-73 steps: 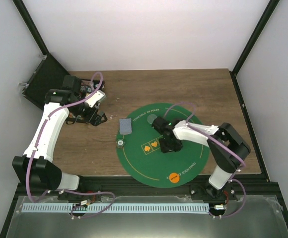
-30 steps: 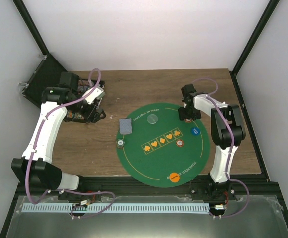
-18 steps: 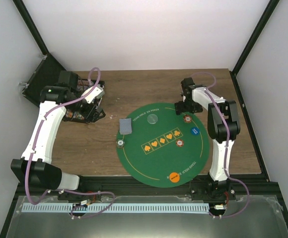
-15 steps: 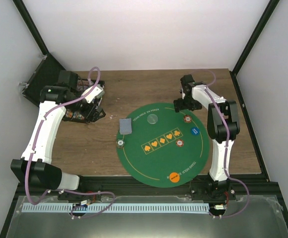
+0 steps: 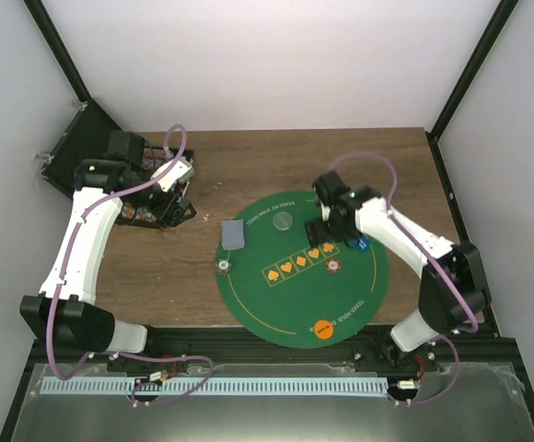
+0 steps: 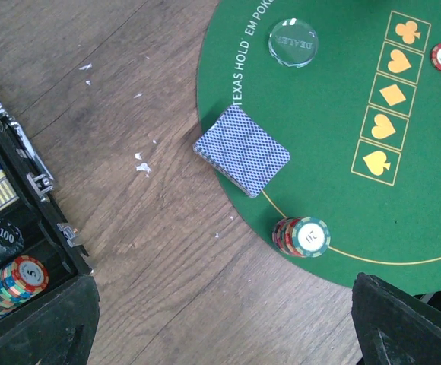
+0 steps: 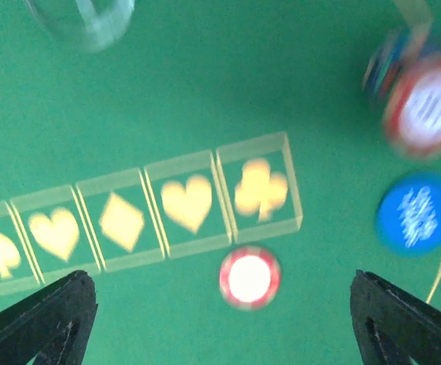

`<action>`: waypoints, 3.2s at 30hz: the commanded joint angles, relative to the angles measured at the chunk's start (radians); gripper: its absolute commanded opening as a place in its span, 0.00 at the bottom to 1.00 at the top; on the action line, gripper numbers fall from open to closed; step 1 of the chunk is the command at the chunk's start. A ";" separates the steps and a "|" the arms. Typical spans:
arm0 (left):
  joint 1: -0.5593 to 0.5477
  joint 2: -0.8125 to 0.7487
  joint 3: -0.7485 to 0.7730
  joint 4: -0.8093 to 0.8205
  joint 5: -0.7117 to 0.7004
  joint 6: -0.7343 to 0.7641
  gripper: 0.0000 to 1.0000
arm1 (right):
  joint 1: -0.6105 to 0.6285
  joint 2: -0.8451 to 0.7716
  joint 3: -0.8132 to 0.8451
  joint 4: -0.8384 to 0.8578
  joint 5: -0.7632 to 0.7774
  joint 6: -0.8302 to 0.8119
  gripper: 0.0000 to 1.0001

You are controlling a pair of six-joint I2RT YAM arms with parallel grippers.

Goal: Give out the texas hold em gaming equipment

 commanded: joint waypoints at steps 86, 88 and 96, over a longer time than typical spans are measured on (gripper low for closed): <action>0.008 0.053 -0.007 -0.022 0.065 0.008 0.91 | -0.138 0.060 -0.257 0.125 -0.099 0.109 0.66; 0.008 0.049 -0.014 -0.025 0.060 0.013 0.91 | -0.136 0.081 -0.275 0.147 -0.091 0.124 0.66; 0.008 0.039 -0.006 -0.042 0.060 0.028 0.91 | -0.142 0.133 -0.319 0.169 -0.028 0.145 0.61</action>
